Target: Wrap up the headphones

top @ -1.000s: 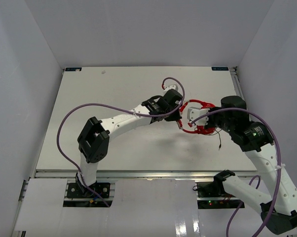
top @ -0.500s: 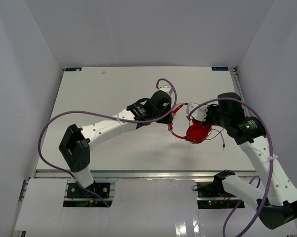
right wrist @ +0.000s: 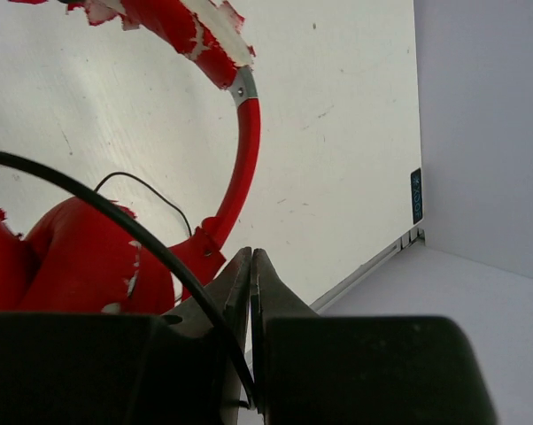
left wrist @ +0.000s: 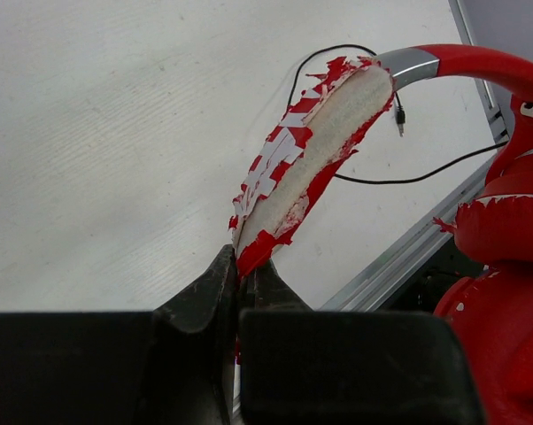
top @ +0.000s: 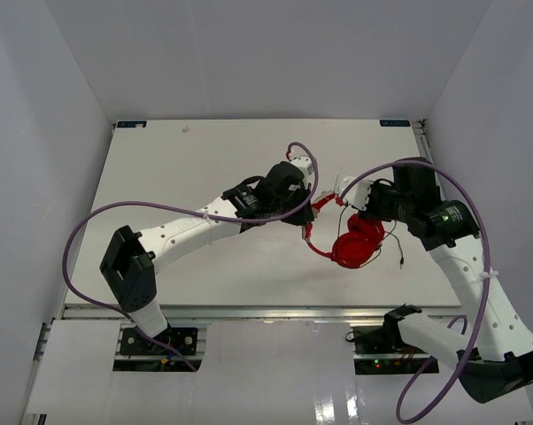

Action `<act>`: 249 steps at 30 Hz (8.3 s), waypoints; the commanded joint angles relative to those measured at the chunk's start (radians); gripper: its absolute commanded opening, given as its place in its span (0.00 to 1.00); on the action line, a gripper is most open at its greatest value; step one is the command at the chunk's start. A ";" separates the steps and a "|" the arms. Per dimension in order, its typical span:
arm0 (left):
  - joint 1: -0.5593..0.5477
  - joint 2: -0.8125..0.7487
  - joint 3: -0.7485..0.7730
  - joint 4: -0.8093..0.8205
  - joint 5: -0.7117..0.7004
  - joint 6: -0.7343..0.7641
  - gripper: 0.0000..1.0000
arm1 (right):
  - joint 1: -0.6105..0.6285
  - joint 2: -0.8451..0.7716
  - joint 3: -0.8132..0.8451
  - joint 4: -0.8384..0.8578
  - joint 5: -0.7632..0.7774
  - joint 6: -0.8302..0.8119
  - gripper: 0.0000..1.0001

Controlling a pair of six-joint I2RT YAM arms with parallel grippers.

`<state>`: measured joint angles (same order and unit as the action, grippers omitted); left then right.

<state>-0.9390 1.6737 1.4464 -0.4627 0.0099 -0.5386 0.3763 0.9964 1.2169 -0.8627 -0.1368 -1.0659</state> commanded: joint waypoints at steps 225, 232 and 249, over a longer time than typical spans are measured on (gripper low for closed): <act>-0.096 -0.350 -0.132 0.095 -0.132 -0.139 0.00 | -0.351 -0.033 -0.246 0.176 -0.995 0.271 0.11; -0.110 -0.287 0.015 0.067 -0.124 -0.132 0.00 | -0.354 -0.005 -0.247 0.183 -1.100 0.301 0.18; -0.133 -0.316 0.154 0.043 -0.276 -0.134 0.00 | -0.418 -0.007 -0.319 0.225 -1.238 0.386 0.36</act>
<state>-1.0714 1.4361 1.5296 -0.4930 -0.1860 -0.6325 -0.0285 1.0144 0.9323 -0.6520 -1.3109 -0.6998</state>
